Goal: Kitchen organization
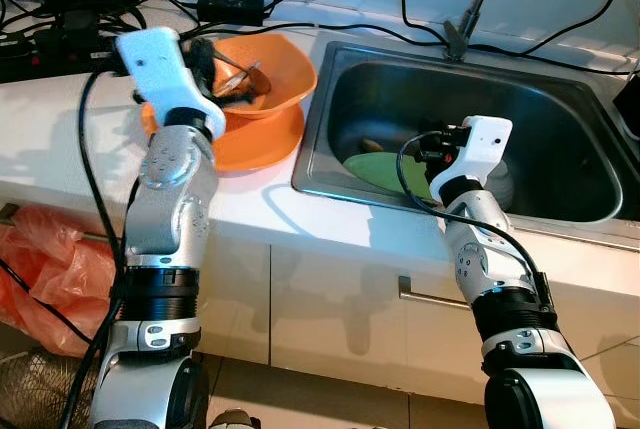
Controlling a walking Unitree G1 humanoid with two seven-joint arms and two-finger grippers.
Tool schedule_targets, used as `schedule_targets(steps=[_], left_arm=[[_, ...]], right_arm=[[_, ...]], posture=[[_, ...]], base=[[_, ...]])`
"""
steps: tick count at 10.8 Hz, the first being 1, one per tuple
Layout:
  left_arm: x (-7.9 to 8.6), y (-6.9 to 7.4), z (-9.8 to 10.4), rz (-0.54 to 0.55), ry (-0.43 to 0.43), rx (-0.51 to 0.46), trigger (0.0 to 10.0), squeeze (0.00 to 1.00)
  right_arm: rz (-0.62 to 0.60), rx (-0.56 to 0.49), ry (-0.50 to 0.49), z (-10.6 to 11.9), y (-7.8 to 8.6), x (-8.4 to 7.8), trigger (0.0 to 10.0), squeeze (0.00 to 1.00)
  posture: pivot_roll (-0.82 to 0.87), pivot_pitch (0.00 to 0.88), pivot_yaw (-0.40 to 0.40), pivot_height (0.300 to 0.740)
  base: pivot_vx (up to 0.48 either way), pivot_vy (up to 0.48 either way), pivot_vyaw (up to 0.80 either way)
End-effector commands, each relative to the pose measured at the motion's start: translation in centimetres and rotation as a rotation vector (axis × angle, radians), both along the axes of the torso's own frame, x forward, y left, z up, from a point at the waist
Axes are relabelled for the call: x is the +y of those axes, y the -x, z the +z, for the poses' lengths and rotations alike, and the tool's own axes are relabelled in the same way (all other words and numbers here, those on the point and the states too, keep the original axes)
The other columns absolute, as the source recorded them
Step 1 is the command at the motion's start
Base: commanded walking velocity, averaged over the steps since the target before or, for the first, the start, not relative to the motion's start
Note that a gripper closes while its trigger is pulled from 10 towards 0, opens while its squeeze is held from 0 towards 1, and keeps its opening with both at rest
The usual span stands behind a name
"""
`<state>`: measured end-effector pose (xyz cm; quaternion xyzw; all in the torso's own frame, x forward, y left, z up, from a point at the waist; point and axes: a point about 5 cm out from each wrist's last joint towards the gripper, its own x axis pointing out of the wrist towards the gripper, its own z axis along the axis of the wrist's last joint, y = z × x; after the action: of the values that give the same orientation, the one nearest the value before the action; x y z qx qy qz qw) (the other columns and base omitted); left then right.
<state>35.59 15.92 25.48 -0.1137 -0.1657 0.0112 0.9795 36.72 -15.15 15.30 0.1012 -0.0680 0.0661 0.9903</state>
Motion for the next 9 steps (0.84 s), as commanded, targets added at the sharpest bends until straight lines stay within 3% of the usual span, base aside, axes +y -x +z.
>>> schedule_targets(steps=[1, 3, 6, 7, 9], left_arm=[[-0.3, 0.4, 2.0, -0.025, 0.029, -0.094, 10.0, 0.0], [-0.3, 1.1, 3.7, -0.072, 0.051, -0.208, 10.0, 0.0], [0.0, 1.7, 4.8, -0.082, 0.097, -0.305, 10.0, 0.0], [0.0, 1.8, 4.8, -0.091, 0.128, -0.31, 10.0, 0.0], [-1.1, 1.7, 4.1, -0.185, 0.276, -0.285, 10.0, 0.0]], right_arm=[[-0.003, -0.014, 0.002, 0.5, -0.3, 0.0, 10.0, 0.0], [-0.002, -0.014, 0.001, 0.5, -0.3, 0.1, 10.0, 0.0], [0.0, -0.015, 0.0, 0.5, -0.3, 0.2, 10.0, 0.0], [0.001, -0.016, 0.001, 0.5, -0.3, 0.2, 10.0, 0.0], [0.005, -0.02, 0.0, 0.6, -0.2, 0.3, 10.0, 0.0]], posture=[[0.13, 0.066, -0.079, 0.74], [0.13, 0.065, -0.079, 0.74], [0.13, 0.065, -0.079, 0.74], [0.13, 0.065, -0.078, 0.74], [0.13, 0.063, -0.077, 0.74]], base=[[0.0, 0.0, 0.0], [0.0, 0.0, 0.0], [0.0, 0.0, 0.0], [0.0, 0.0, 0.0], [0.0, 0.0, 0.0]])
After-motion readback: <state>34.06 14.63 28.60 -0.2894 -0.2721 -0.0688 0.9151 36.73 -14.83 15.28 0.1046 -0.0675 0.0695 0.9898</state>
